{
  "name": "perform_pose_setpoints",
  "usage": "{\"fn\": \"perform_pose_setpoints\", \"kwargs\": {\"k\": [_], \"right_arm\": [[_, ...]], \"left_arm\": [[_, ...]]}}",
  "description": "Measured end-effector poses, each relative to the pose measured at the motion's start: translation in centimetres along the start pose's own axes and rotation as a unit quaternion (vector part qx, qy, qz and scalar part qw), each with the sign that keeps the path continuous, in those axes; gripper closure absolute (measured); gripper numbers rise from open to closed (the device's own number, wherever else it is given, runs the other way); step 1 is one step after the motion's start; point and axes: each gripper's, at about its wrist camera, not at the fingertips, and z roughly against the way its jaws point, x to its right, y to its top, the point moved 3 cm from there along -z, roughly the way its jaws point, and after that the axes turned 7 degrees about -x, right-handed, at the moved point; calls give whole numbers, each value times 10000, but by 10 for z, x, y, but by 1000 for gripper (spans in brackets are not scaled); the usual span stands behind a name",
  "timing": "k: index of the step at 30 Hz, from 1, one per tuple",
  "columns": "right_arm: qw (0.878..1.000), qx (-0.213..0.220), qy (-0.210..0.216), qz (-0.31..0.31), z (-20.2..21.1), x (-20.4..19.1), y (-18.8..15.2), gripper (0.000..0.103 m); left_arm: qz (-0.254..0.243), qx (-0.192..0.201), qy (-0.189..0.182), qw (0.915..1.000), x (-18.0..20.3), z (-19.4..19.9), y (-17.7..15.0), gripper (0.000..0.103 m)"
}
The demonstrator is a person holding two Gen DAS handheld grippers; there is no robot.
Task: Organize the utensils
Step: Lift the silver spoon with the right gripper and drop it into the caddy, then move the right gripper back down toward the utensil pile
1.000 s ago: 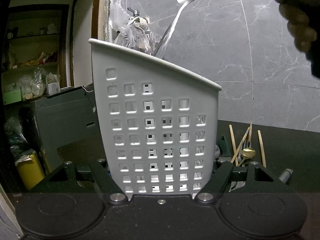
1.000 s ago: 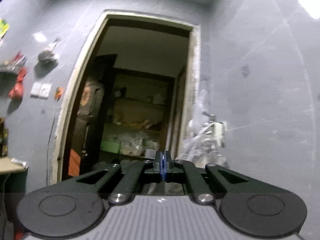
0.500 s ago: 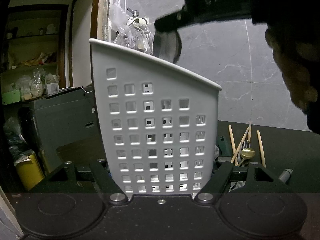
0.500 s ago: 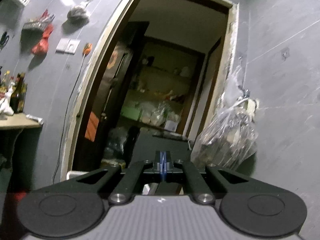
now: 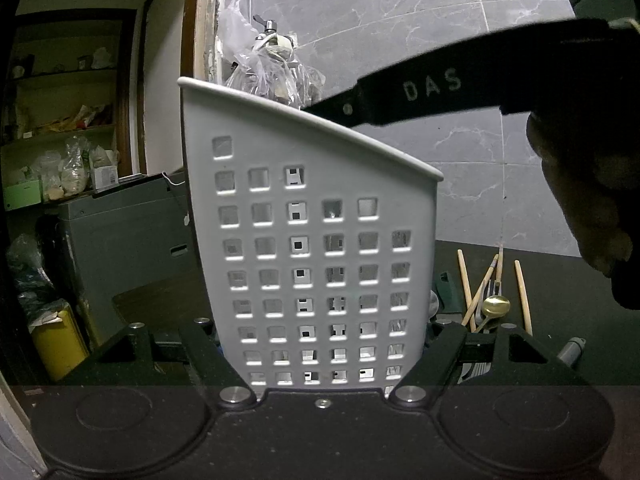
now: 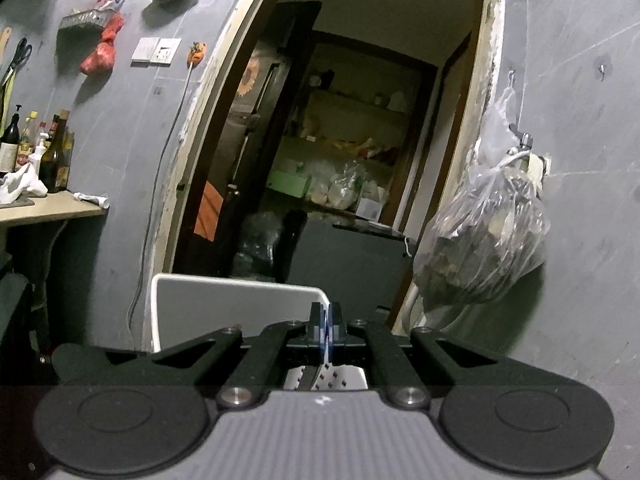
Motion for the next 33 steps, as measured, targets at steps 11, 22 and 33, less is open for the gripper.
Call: {"fn": "perform_pose_setpoints", "kwargs": {"k": [11, 22, 33], "right_arm": [[9997, -114, 83, -196, -7, 11, -6, 95], [9988, 50, 148, -468, -1, 26, -6, 64], [9901, 324, -82, -1363, 20, 83, -12, 13]], "left_arm": [[2, 0, 0, 10000, 0, 0, 0, 27], [1, 0, -1, 10000, 0, 0, 0, 27], [0, -3, 0, 10000, 0, 0, 0, 27]]}}
